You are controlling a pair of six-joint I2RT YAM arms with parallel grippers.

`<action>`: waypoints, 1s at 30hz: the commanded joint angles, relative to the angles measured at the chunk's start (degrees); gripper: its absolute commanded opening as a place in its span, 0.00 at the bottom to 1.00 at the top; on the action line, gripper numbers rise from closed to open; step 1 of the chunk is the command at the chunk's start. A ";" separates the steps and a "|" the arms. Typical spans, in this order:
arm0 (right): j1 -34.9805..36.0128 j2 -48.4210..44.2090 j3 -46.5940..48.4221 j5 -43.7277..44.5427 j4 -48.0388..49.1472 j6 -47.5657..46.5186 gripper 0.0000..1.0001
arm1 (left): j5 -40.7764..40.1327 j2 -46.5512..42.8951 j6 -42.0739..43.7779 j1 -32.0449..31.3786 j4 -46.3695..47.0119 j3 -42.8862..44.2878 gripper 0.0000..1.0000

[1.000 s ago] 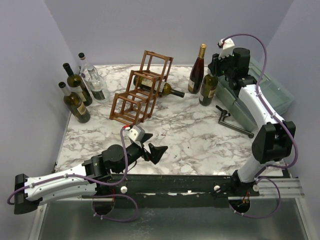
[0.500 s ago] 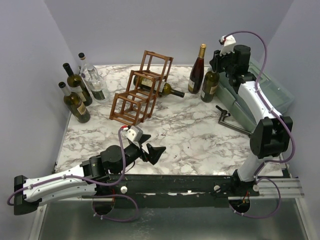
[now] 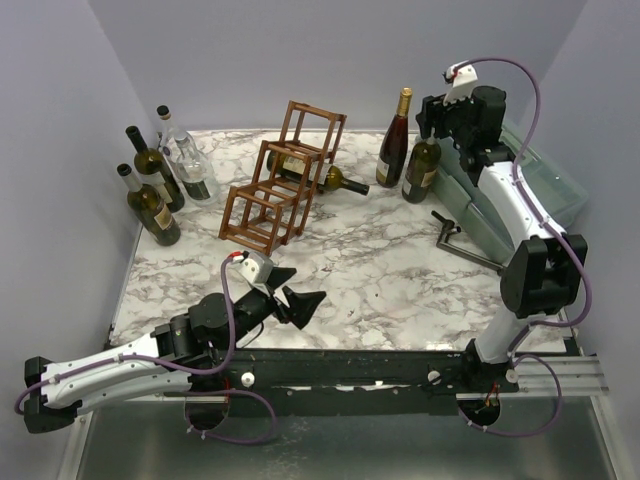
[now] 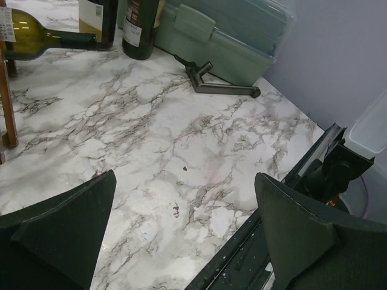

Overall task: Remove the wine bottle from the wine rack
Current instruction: Place the wine bottle at the center of the board, then pick up the wine bottle from the wine rack.

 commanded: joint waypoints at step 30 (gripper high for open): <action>0.16 -10.20 9.37 -32.27 -41.10 -30.36 0.85 | -5.43 -1.59 -0.99 1.38 -19.29 15.23 0.99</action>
